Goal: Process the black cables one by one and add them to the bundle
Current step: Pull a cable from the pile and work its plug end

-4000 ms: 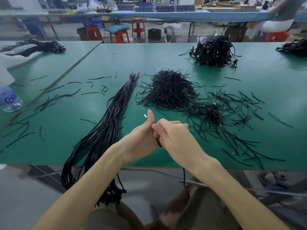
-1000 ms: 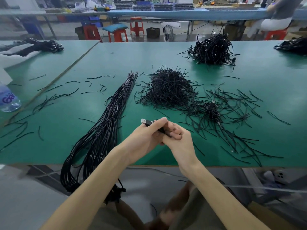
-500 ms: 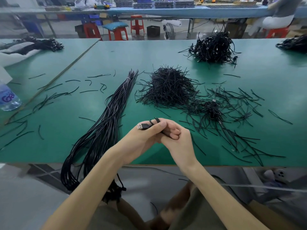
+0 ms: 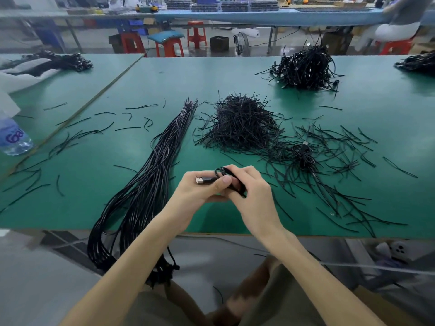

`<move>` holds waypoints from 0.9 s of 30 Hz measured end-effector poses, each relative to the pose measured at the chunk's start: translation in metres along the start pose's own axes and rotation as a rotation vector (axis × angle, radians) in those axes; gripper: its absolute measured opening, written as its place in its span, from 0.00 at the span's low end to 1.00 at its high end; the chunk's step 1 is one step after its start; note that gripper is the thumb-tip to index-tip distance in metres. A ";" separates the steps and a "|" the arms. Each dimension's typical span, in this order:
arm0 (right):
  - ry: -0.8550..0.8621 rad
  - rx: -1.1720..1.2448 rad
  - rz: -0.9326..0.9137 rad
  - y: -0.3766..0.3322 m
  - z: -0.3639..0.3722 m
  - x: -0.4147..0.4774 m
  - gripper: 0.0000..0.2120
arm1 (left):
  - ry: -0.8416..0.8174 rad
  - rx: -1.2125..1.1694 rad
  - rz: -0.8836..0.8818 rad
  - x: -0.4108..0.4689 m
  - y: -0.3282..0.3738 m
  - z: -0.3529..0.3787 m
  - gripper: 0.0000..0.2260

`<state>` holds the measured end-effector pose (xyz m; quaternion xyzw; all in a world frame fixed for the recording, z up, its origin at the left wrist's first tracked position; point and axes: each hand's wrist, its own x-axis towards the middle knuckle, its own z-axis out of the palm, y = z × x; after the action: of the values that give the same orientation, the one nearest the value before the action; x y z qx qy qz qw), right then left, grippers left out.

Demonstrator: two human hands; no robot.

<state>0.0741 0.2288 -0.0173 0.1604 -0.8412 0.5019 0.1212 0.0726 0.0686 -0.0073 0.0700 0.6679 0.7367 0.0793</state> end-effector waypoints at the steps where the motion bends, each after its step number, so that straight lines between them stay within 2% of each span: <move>1: -0.041 -0.065 -0.022 0.001 0.000 0.000 0.20 | 0.028 0.027 -0.011 0.001 0.000 0.001 0.10; 4: -0.174 -0.348 -0.060 0.004 0.001 -0.001 0.21 | 0.120 0.176 -0.059 0.005 -0.004 0.005 0.10; 7: -0.240 -0.491 -0.067 0.005 0.000 -0.001 0.19 | 0.188 0.220 -0.113 0.008 -0.006 0.005 0.17; 10: -0.285 -0.523 -0.109 0.006 -0.002 -0.002 0.13 | 0.159 0.211 -0.172 0.005 -0.006 -0.001 0.20; 14: -0.333 -0.540 -0.126 0.009 -0.003 -0.001 0.10 | 0.066 0.260 -0.151 0.002 -0.005 -0.009 0.20; 17: -0.349 -0.577 -0.150 0.010 -0.003 0.000 0.11 | 0.033 0.251 -0.137 0.002 -0.004 -0.015 0.22; 24: -0.398 -0.547 -0.174 0.016 -0.004 0.005 0.18 | 0.056 0.252 -0.022 0.004 -0.011 -0.017 0.16; 27: -0.377 -0.485 -0.139 0.018 -0.002 0.007 0.15 | 0.080 0.240 0.002 0.005 -0.015 -0.015 0.15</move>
<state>0.0610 0.2378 -0.0279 0.2742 -0.9311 0.2383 0.0318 0.0645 0.0561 -0.0236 0.0500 0.7539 0.6537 0.0429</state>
